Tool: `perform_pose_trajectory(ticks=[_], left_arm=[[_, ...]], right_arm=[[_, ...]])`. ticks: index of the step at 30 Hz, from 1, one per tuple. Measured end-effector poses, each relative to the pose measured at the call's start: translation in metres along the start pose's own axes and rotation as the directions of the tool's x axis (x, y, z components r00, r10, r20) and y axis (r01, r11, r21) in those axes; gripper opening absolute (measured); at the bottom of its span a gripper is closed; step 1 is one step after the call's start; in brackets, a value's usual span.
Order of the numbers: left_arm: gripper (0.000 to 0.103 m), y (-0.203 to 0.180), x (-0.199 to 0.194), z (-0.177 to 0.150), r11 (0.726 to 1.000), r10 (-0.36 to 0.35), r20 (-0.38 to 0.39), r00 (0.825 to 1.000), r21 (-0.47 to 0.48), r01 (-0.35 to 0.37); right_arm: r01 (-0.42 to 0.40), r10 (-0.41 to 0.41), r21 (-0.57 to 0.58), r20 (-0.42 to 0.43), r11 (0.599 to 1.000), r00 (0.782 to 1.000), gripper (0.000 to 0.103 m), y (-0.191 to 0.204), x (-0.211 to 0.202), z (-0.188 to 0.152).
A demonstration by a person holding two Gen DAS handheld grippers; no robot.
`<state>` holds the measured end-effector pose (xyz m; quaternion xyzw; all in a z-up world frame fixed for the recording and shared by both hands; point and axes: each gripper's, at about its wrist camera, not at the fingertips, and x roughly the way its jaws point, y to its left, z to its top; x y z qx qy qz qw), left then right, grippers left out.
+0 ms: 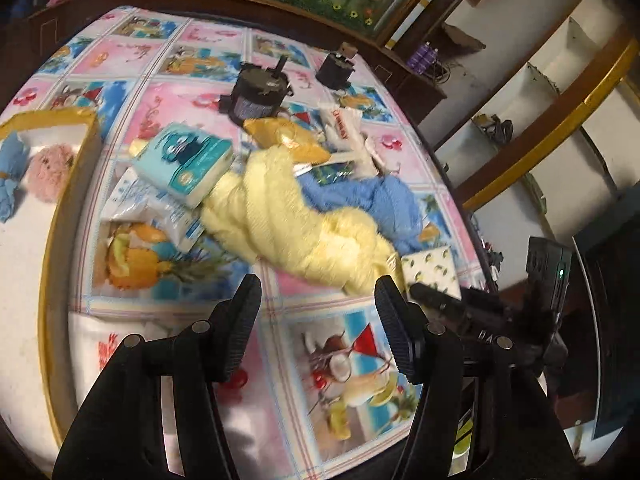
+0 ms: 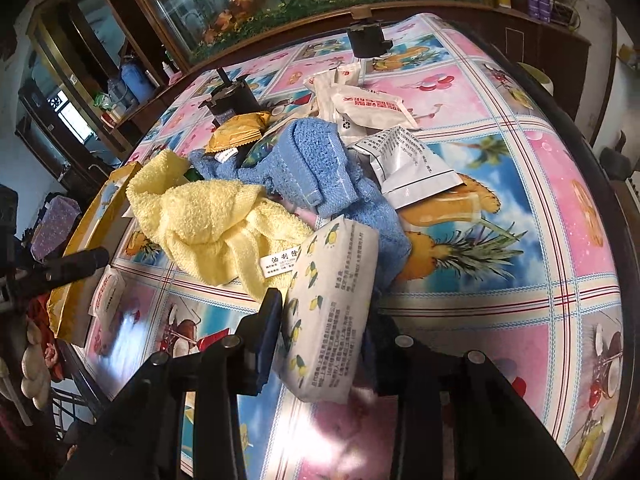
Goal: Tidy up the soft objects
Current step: 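Grasp the yellow towel with the left tool and lift it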
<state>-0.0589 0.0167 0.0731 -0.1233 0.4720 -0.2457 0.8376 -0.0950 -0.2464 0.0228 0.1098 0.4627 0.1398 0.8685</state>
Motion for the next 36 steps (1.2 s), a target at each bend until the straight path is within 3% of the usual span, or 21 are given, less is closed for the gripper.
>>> perform_pose_trajectory(ticks=[2, 4, 6, 8, 9, 10, 12, 14, 15, 16, 18, 21, 22, 25, 31, 36], left_arm=[[0.059, -0.019, 0.005, 0.012, 0.996, 0.029, 0.037, 0.999, 0.089, -0.032], [0.061, -0.039, 0.012, 0.019, 0.965, 0.077, 0.078, 0.994, 0.245, -0.094], [0.065, -0.061, 0.029, 0.019, 0.874, 0.173, 0.124, 0.977, 0.438, -0.211], [0.065, -0.07, 0.055, 0.016, 0.78, 0.256, 0.121, 0.959, 0.56, -0.279], [0.065, -0.07, 0.067, 0.014, 0.754, 0.278, 0.107, 0.955, 0.592, -0.286], [0.066, -0.067, 0.073, 0.014, 0.75, 0.271, 0.084, 0.959, 0.606, -0.265], [0.067, -0.06, 0.082, 0.013, 0.769, 0.252, 0.024, 0.968, 0.602, -0.215], [0.067, -0.056, 0.092, 0.01, 0.786, 0.27, -0.033, 0.962, 0.585, -0.2], [0.064, -0.055, 0.098, 0.004, 0.774, 0.303, -0.041, 0.952, 0.594, -0.221], [0.053, -0.055, 0.102, -0.003, 0.756, 0.328, -0.035, 0.944, 0.609, -0.24], [0.044, -0.055, 0.097, -0.006, 0.785, 0.298, -0.036, 0.954, 0.577, -0.224], [0.043, -0.048, 0.074, -0.003, 0.852, 0.224, -0.003, 0.975, 0.485, -0.194], [0.043, -0.047, 0.066, -0.004, 0.867, 0.209, 0.012, 0.978, 0.46, -0.191], [0.043, -0.041, 0.036, -0.005, 0.907, 0.144, 0.054, 0.988, 0.393, -0.154], [0.043, -0.019, -0.028, -0.008, 0.966, -0.005, 0.115, 0.993, 0.259, -0.025], [0.043, 0.01, -0.089, -0.012, 0.986, -0.069, 0.204, 0.977, 0.164, 0.035]], right_arm=[[-0.008, 0.008, 0.006, 0.004, 1.0, 1.0, 0.037, -0.001, 0.0, 0.0], [-0.017, 0.017, 0.005, 0.007, 1.0, 1.0, 0.037, -0.002, 0.001, 0.0], [-0.026, 0.026, 0.006, 0.011, 1.0, 1.0, 0.037, -0.003, 0.001, 0.0], [-0.035, 0.035, 0.01, 0.015, 0.999, 0.999, 0.037, -0.005, 0.001, -0.001], [-0.038, 0.038, 0.011, 0.016, 0.999, 0.999, 0.037, -0.005, 0.0, -0.001], [-0.04, 0.04, 0.011, 0.017, 0.999, 0.999, 0.037, -0.005, 0.0, -0.001], [-0.044, 0.044, 0.01, 0.016, 0.999, 0.999, 0.037, -0.005, 0.0, -0.001], [-0.041, 0.041, 0.006, 0.014, 0.999, 0.999, 0.037, -0.005, 0.001, 0.0], [-0.037, 0.037, 0.005, 0.014, 0.999, 0.999, 0.037, -0.004, 0.001, 0.0], [-0.031, 0.031, 0.003, 0.015, 1.0, 0.999, 0.037, -0.003, 0.001, 0.001], [-0.018, 0.018, -0.002, 0.022, 1.0, 1.0, 0.037, 0.0, 0.002, 0.001], [-0.007, 0.007, -0.003, 0.051, 1.0, 0.999, 0.027, 0.004, -0.003, 0.001], [-0.012, 0.012, -0.004, 0.062, 1.0, 0.998, 0.022, 0.006, -0.006, 0.0], [-0.007, 0.01, -0.027, 0.107, 1.0, 0.994, 0.021, 0.014, -0.021, -0.001], [-0.014, 0.022, -0.048, 0.161, 0.999, 0.987, 0.021, 0.033, -0.044, -0.002], [-0.038, 0.056, -0.095, 0.192, 0.995, 0.98, 0.021, 0.058, -0.061, 0.001]])
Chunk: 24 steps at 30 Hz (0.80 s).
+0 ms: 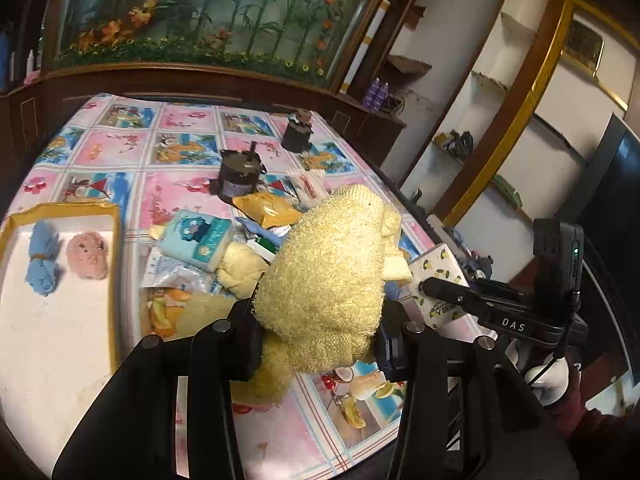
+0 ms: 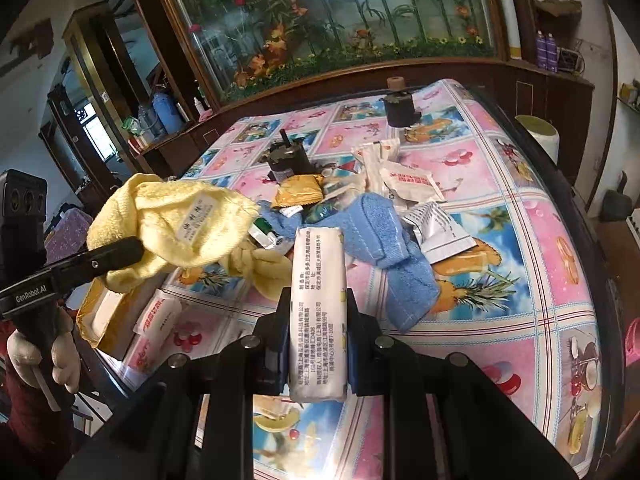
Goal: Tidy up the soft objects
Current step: 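Grasp the yellow towel with the left tool and lift it, then place the yellow towel in the box with the left tool while the right places the tissue pack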
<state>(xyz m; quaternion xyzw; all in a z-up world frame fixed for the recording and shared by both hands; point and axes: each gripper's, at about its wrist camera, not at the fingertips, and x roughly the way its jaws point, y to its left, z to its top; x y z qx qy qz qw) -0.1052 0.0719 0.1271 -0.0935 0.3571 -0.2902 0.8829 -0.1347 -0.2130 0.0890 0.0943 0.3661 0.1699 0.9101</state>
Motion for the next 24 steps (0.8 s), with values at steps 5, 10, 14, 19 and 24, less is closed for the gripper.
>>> perform_pose_trajectory(ticks=[5, 10, 14, 19, 24], left_arm=[[0.043, 0.039, -0.062, 0.007, 0.993, 0.106, 0.087, 0.991, -0.065, -0.1], [0.043, 0.097, -0.091, 0.01, 0.944, 0.308, 0.075, 0.948, -0.149, -0.295], [0.044, 0.144, -0.079, 0.008, 0.879, 0.446, 0.009, 0.895, -0.191, -0.436], [0.044, 0.201, -0.044, 0.007, 0.825, 0.504, -0.096, 0.858, -0.239, -0.512], [0.045, 0.239, -0.014, 0.01, 0.799, 0.514, -0.164, 0.842, -0.265, -0.54]], right_arm=[[-0.109, 0.109, -0.04, -0.013, 0.993, 0.994, 0.021, 0.037, 0.005, 0.017], [-0.244, 0.24, -0.076, -0.063, 0.967, 0.969, 0.021, 0.087, 0.033, 0.036], [-0.327, 0.313, -0.097, -0.137, 0.94, 0.94, 0.02, 0.135, 0.075, 0.046], [-0.389, 0.351, -0.14, -0.236, 0.911, 0.906, 0.02, 0.2, 0.134, 0.052], [-0.401, 0.337, -0.165, -0.314, 0.901, 0.888, 0.02, 0.24, 0.187, 0.053]])
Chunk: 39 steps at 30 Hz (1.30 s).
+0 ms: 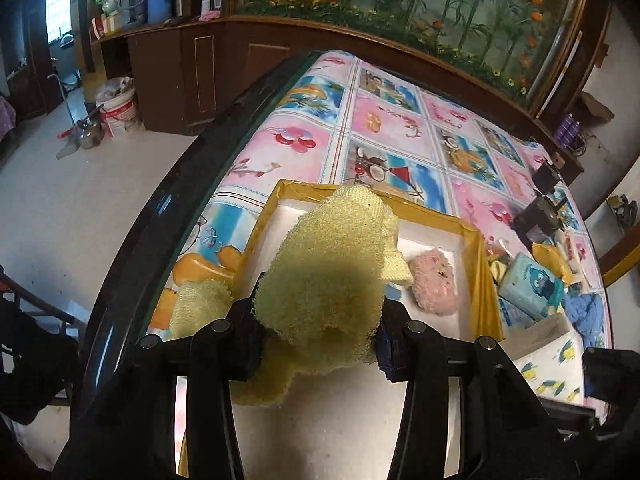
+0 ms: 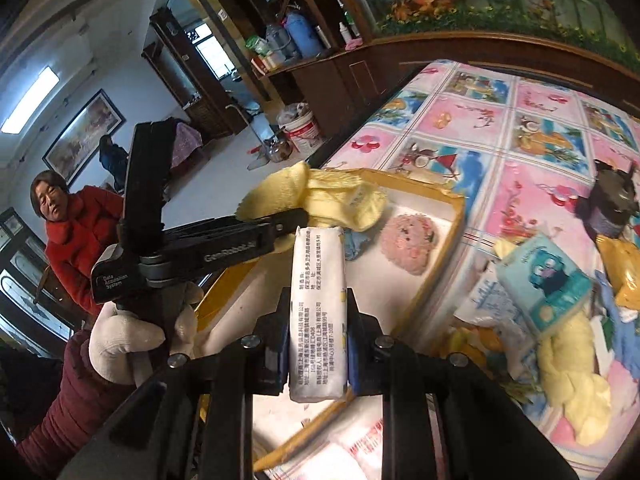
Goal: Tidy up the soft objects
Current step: 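Place the yellow towel in the box with the left tool while the right places the tissue pack, then grasp the second yellow towel with the right tool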
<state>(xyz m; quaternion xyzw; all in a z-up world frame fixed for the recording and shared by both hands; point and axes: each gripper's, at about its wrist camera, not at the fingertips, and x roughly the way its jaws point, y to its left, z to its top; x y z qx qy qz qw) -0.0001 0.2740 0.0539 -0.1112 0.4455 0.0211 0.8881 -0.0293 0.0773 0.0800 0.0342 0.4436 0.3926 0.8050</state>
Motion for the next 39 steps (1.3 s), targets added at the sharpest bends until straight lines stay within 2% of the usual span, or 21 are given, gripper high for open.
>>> perform_pose_trajectory(ticks=[7, 9, 10, 11, 18, 22, 25, 27, 31, 34, 37, 39], left_arm=[[0.05, 0.02, 0.02, 0.01, 0.993, -0.047, -0.017, 0.999, -0.108, 0.045], [0.05, 0.022, 0.019, 0.012, 0.99, -0.067, -0.01, 0.998, -0.126, 0.065], [0.05, 0.022, 0.018, 0.014, 0.988, -0.077, -0.008, 0.997, -0.138, 0.075], [0.05, 0.023, 0.018, 0.015, 0.986, -0.086, -0.007, 0.996, -0.147, 0.084], [0.053, 0.031, 0.012, 0.02, 0.968, -0.143, 0.001, 0.99, -0.207, 0.14], [0.053, 0.029, -0.003, 0.024, 0.974, -0.11, 0.02, 0.994, -0.199, 0.112], [0.054, 0.02, -0.021, 0.024, 0.989, -0.013, 0.051, 0.999, -0.149, 0.021], [0.054, 0.013, -0.039, 0.02, 0.991, 0.005, 0.095, 0.995, -0.131, 0.007], [0.053, -0.01, -0.075, 0.009, 0.992, -0.08, 0.146, 0.986, -0.089, 0.093], [0.053, -0.036, -0.094, -0.002, 0.98, -0.179, 0.155, 0.971, -0.054, 0.19], [0.053, -0.072, -0.095, -0.012, 0.966, -0.255, 0.125, 0.959, 0.002, 0.257], [0.053, -0.098, -0.086, -0.018, 0.955, -0.295, 0.08, 0.952, 0.04, 0.292]], right_arm=[[0.043, -0.04, 0.034, -0.066, 0.999, 0.997, 0.023, -0.013, 0.05, 0.01], [0.027, -0.022, 0.068, -0.08, 0.997, 0.997, 0.028, -0.02, 0.056, 0.012], [0.025, -0.018, 0.079, -0.08, 0.997, 0.997, 0.036, -0.022, 0.057, 0.012], [0.021, -0.015, 0.086, -0.076, 0.996, 0.997, 0.04, -0.024, 0.056, 0.013], [0.017, -0.017, 0.088, -0.003, 0.996, 1.0, 0.04, -0.029, 0.02, 0.015], [0.032, -0.038, 0.106, 0.049, 0.994, 0.998, 0.04, -0.039, -0.012, 0.009], [0.054, -0.066, 0.129, 0.09, 0.99, 0.994, 0.04, -0.052, -0.037, 0.002], [0.072, -0.09, 0.148, 0.117, 0.986, 0.989, 0.04, -0.062, -0.056, -0.006], [0.142, -0.17, 0.172, 0.165, 0.975, 0.972, 0.04, -0.086, -0.097, -0.024], [0.212, -0.25, 0.208, 0.176, 0.955, 0.952, 0.04, -0.11, -0.126, -0.042], [0.267, -0.313, 0.255, 0.159, 0.929, 0.936, 0.04, -0.136, -0.145, -0.063], [0.282, -0.326, 0.268, 0.135, 0.921, 0.936, 0.04, -0.147, -0.147, -0.074]])
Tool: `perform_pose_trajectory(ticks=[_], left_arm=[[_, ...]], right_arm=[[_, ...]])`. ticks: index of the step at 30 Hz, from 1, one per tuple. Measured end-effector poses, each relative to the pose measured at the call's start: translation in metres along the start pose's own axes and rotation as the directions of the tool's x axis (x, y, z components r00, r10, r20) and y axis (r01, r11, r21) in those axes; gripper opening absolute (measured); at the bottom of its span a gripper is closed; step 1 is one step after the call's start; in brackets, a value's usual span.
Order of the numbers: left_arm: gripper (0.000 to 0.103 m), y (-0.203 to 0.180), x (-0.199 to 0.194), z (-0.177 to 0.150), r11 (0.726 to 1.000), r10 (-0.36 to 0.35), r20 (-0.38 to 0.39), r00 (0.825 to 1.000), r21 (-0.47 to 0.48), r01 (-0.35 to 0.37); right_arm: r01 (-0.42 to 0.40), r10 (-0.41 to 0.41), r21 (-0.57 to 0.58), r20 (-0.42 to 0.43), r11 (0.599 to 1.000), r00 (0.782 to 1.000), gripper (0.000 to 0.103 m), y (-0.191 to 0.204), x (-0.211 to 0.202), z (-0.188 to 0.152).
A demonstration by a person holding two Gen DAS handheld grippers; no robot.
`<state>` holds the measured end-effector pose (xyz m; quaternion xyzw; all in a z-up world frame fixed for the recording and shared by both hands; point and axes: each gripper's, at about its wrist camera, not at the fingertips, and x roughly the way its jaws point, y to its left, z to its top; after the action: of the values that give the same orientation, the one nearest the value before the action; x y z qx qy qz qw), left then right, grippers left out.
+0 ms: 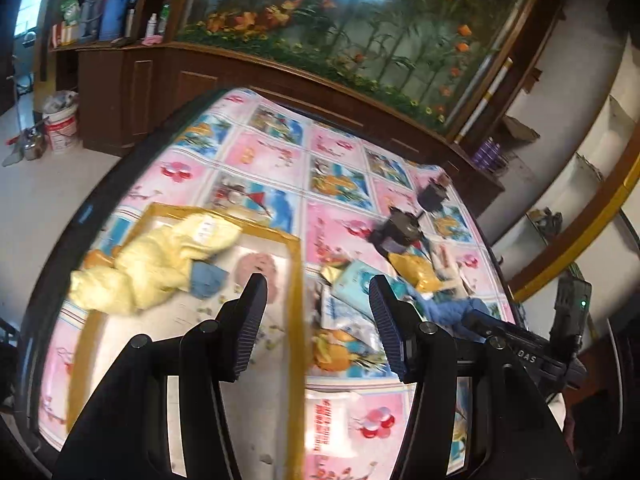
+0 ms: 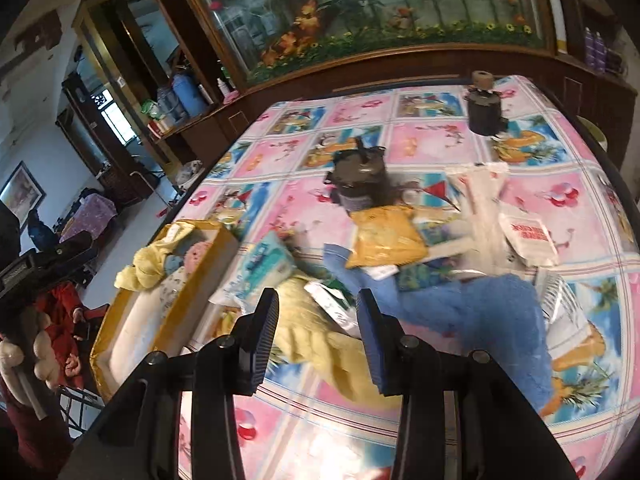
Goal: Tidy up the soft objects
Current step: 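Grasp the second yellow towel with the right tool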
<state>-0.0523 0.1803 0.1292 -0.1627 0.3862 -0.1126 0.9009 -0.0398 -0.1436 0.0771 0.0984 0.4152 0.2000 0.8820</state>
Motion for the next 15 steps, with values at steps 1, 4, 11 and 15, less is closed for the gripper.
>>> perform_pose_trajectory(ticks=[1, 4, 11, 15], left_arm=[[0.053, -0.01, 0.011, -0.003, 1.0, -0.015, -0.026, 1.0, 0.013, 0.015], [0.053, -0.029, 0.039, -0.011, 0.999, -0.046, -0.088, 0.995, 0.009, 0.047], [0.053, -0.037, 0.061, -0.016, 0.998, -0.054, -0.128, 0.99, -0.045, 0.048], [0.053, -0.038, 0.078, -0.01, 0.998, -0.043, -0.159, 0.986, -0.056, 0.035]], right_arm=[[0.001, -0.002, -0.004, -0.012, 1.0, 1.0, 0.04, -0.003, 0.0, -0.004], [-0.006, 0.004, -0.046, -0.041, 0.999, 0.999, 0.04, 0.0, 0.007, -0.013], [-0.014, -0.005, -0.203, -0.092, 0.979, 0.996, 0.04, 0.039, 0.056, -0.008], [-0.016, -0.007, -0.23, -0.097, 0.973, 0.995, 0.042, 0.049, 0.078, -0.005]])
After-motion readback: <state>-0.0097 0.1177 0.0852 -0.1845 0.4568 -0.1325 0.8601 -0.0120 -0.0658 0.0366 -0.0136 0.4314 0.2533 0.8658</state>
